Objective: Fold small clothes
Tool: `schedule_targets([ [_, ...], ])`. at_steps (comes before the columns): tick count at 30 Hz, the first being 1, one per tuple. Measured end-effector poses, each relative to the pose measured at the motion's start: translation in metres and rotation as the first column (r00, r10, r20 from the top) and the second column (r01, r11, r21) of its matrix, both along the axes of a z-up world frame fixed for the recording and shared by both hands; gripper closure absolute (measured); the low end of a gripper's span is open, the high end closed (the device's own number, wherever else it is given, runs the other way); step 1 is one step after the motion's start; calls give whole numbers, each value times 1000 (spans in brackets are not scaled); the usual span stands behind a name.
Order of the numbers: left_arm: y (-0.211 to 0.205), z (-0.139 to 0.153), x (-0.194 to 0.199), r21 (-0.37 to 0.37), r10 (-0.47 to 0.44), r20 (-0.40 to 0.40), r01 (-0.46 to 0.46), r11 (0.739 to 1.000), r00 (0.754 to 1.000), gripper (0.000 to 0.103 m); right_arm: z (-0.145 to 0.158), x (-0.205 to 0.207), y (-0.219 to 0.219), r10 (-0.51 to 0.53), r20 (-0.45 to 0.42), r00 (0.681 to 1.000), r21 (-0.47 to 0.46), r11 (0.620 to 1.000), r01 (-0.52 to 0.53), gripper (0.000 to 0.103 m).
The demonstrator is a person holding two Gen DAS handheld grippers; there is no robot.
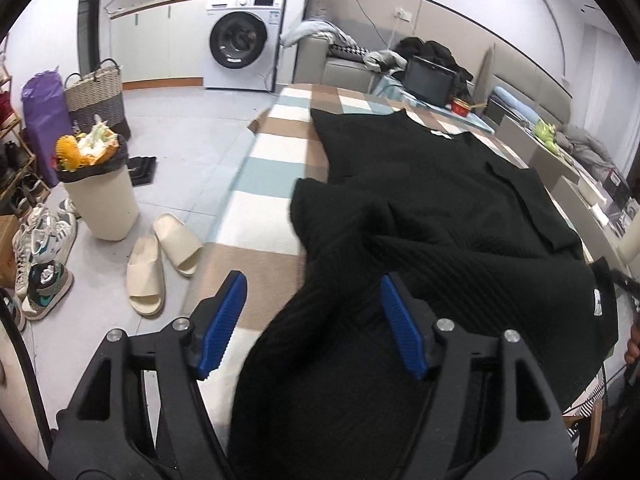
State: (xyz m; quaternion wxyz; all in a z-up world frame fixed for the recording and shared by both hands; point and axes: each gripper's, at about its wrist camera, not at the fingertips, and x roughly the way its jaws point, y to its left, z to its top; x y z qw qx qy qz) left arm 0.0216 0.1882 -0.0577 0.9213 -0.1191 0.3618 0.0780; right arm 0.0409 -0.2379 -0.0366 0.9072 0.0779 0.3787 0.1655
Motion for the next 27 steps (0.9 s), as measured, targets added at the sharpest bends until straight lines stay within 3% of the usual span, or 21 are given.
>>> schedule_targets([
  [3,3,0,-14,-8,15,-6,-15,1000,1000,36,-7,-12,5,29,-30,999,-31,999,-30,53],
  [7,-1,0,-29,10,18,-13,-18,1000,1000,36,-8,-29,11,62,-21,998,-6,998,-63,53],
  [12,-11,-3,-29,14,1,-23,0,1000,1000,36,-1,-42,26,154,12,988,31,988,-155,53],
  [20,-16,-13,-22,25,6,-62,-5,1000,998,36,-9,-47,25,139,-20,990,-52,989,-140,53],
  [27,-20,-14,-25,21,-21,-67,23,1000,997,36,4,-68,29,234,18,972,-36,972,-233,53],
])
